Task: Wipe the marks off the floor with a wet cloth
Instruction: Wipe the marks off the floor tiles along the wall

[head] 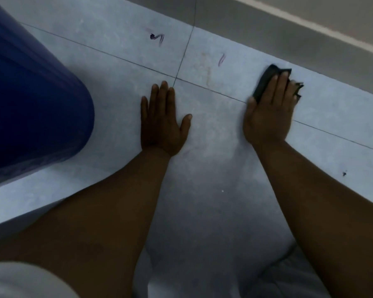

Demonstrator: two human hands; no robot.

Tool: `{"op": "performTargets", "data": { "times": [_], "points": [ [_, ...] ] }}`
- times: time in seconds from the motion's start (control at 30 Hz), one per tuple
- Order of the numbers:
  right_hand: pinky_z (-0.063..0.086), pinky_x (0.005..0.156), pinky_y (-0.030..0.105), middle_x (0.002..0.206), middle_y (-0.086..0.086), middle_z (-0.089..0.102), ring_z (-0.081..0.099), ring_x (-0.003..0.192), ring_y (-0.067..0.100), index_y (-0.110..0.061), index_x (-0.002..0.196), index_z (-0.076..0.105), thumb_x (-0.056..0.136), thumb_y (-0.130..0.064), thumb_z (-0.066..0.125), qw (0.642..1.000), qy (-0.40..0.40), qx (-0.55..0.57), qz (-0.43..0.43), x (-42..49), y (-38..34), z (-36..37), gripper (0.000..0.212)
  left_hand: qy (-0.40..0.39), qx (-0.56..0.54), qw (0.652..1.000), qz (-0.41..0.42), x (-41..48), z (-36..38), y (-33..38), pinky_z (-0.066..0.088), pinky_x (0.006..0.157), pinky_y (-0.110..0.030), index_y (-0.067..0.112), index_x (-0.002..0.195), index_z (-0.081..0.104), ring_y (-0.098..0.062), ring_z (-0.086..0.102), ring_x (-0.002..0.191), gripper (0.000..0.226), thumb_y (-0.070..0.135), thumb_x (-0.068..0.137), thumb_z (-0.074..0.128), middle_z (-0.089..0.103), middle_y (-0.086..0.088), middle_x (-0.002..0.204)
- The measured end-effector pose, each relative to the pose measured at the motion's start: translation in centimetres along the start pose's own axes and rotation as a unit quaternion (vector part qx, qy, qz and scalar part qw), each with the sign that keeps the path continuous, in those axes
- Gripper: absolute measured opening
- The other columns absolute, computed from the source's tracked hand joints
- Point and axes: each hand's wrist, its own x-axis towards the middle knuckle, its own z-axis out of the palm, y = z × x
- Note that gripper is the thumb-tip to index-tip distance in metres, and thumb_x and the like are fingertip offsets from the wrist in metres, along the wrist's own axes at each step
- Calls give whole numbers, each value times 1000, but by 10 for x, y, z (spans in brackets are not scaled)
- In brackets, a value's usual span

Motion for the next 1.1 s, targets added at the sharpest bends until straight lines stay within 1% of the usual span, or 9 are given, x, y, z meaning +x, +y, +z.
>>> {"op": "performTargets", "data": {
  "times": [0.17, 0.27, 0.4, 0.47, 0.57, 0.67, 0.73, 0.9, 1.1],
  "points": [
    [6, 120, 53, 160, 16, 8, 4, 147, 36, -5, 151, 12, 95, -44, 28, 998, -14, 32, -52, 42, -102, 12, 70, 8, 7, 1000, 3, 0, 1, 0, 12, 124, -51, 9, 156, 24, -29, 13, 153, 78, 57, 96, 33, 18, -11, 165],
    [10, 119, 52, 160, 14, 12, 7, 147, 34, -7, 151, 17, 94, -43, 30, 984, -35, 31, -174, 36, -131, 18, 68, 8, 9, 1000, 6, 0, 0, -2, 11, 124, -49, 9, 156, 23, -28, 14, 153, 73, 53, 98, 32, 19, -10, 165],
    [12, 120, 51, 160, 13, 15, 9, 147, 34, -7, 151, 18, 97, -40, 33, 937, -58, 5, -343, 39, -88, 9, 64, 51, -53, 997, -9, 1, 0, -3, 22, 122, -51, 1, 151, 34, -33, 27, 149, 63, 31, 95, 41, 31, -18, 159],
    [12, 120, 51, 159, 15, 16, 11, 147, 36, -6, 150, 19, 99, -39, 32, 946, -40, -1, -321, 38, -46, 5, 63, 68, -76, 994, -30, -1, -1, -10, 25, 121, -50, -1, 149, 35, -36, 29, 147, 64, 26, 93, 46, 33, -20, 157],
    [11, 120, 51, 159, 18, 12, 9, 146, 38, -4, 150, 15, 99, -40, 28, 980, -11, -12, -197, 30, -18, 1, 64, 41, -14, 995, -84, -5, -6, -32, 16, 124, -49, 2, 153, 27, -33, 20, 151, 68, 40, 97, 38, 24, -17, 162],
    [2, 119, 51, 160, 18, 6, 3, 146, 39, -3, 151, 10, 96, -41, 30, 996, -11, 5, -88, 37, -67, 4, 69, 21, 23, 995, -93, -7, -7, -40, 11, 125, -48, 5, 156, 21, -31, 13, 153, 72, 49, 99, 30, 16, -15, 165],
    [2, 119, 51, 160, 17, 7, 3, 147, 38, -4, 151, 11, 95, -41, 30, 995, -13, 19, -95, 49, -109, 7, 69, 19, 25, 995, -94, -6, -6, -36, 11, 125, -49, 6, 156, 21, -31, 13, 153, 72, 49, 99, 29, 16, -15, 165],
    [9, 120, 52, 160, 14, 11, 6, 147, 35, -9, 151, 14, 95, -38, 28, 969, -35, 13, -243, 64, -174, 21, 64, 28, 25, 994, -100, -5, -6, -37, 14, 124, -50, 6, 155, 24, -31, 16, 153, 71, 49, 99, 33, 20, -15, 164],
    [9, 121, 47, 160, 13, 12, 9, 147, 32, -8, 151, 17, 100, -29, 37, 873, -106, -28, -475, 99, -133, 0, 59, 23, 11, 995, -101, -4, -8, -37, 13, 124, -50, 6, 155, 25, -30, 15, 153, 72, 49, 98, 34, 20, -14, 164]
  ]
}}
